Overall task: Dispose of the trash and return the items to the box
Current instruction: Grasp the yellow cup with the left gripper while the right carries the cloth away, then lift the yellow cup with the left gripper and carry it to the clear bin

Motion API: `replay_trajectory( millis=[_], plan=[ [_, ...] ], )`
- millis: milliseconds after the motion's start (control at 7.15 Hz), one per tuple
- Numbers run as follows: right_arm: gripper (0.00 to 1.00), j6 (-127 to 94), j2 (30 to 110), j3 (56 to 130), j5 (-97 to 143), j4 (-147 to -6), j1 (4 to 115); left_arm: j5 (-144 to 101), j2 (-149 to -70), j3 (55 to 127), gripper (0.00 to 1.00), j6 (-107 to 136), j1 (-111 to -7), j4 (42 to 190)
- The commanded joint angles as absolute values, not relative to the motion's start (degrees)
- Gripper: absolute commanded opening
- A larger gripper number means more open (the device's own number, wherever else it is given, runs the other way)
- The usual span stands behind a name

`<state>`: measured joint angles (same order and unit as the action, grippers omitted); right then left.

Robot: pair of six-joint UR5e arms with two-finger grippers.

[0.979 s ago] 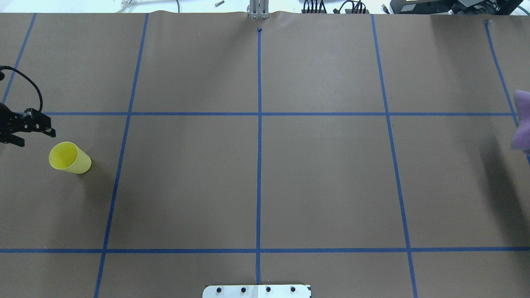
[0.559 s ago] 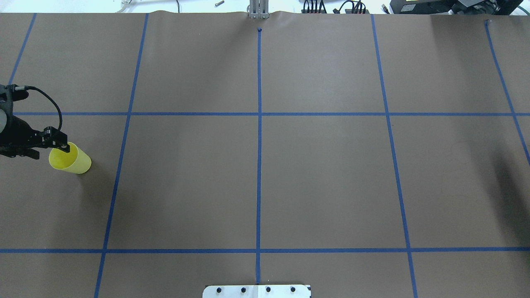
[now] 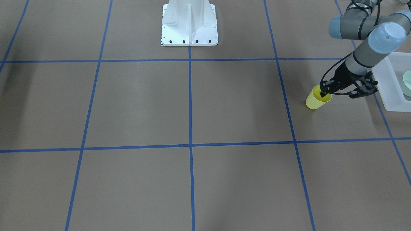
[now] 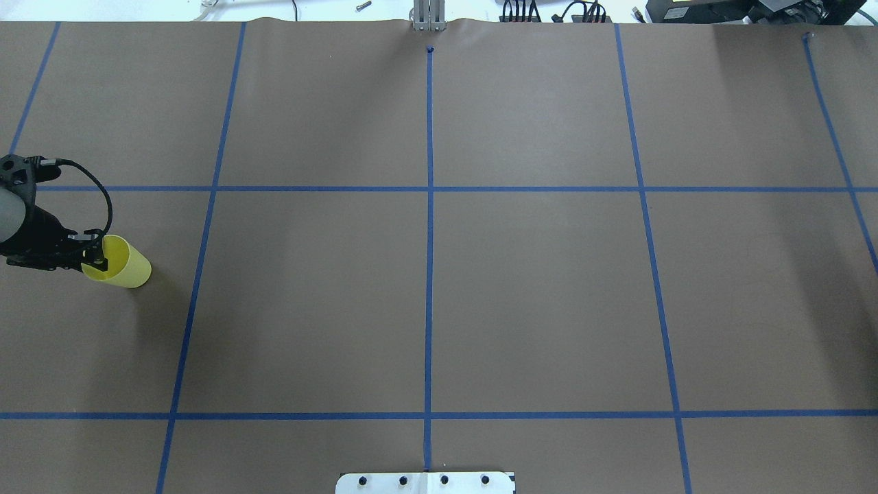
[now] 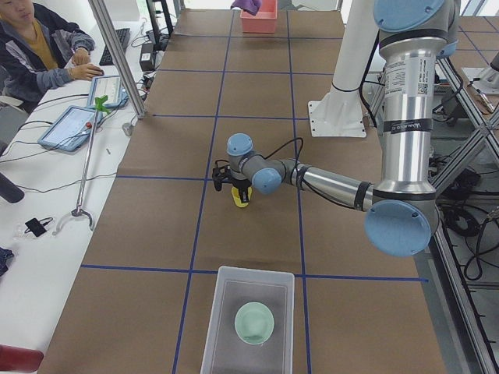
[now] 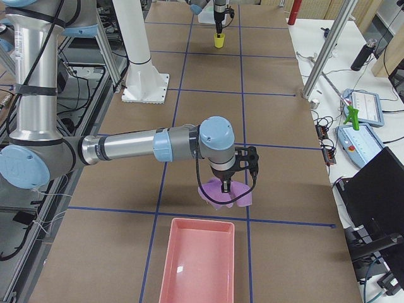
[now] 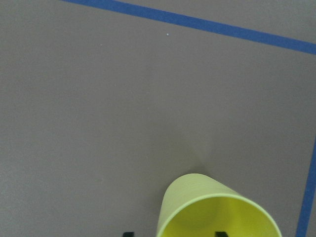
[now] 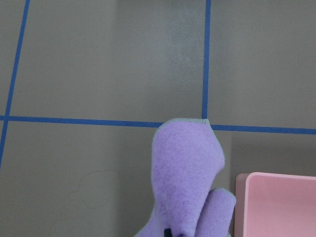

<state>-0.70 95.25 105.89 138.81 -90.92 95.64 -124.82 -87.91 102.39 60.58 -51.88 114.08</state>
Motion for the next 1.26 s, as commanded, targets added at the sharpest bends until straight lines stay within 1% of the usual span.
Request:
replay_trajectory(
  millis=[0, 140, 280, 420, 559, 839, 979, 1119],
  plan=[
    [0.00, 4.01, 95.71, 105.65, 136.51, -91.40, 98.25, -125.68, -88.41, 102.65, 0.00, 60.90, -51.86, 114.00],
    [0.00, 10.57, 95.54, 105.21, 133.27, -94.89, 101.22, -131.08, -88.59, 103.00, 0.00, 60.65, -52.55, 113.56],
    [0.00, 19.77, 95.28, 104.77, 128.98, -100.32, 103.25, -137.14, -88.59, 103.01, 0.00, 60.30, -57.34, 113.73],
    [0.00, 23.60, 95.88, 103.72, 127.89, -102.20, 104.84, -141.37, -88.51, 103.53, 0.00, 58.81, -61.66, 113.73],
    [0.00, 25.99, 98.24, 100.58, 127.88, -100.82, 105.29, -146.20, -88.42, 103.45, 0.00, 55.58, -67.01, 113.38],
    [0.00, 26.98, 98.70, 95.12, 128.06, -97.48, 105.21, -148.89, -86.59, 103.54, 0.00, 48.91, -73.88, 113.38],
    [0.00, 26.63, 98.53, 89.70, 128.32, -91.99, 105.21, -148.89, -84.66, 103.01, 0.00, 41.99, -76.44, 112.68],
    [0.21, 26.28, 98.61, 85.47, 128.67, -86.19, 105.12, -148.63, -83.51, 102.92, 0.00, 35.22, -79.68, 110.07]
  ],
)
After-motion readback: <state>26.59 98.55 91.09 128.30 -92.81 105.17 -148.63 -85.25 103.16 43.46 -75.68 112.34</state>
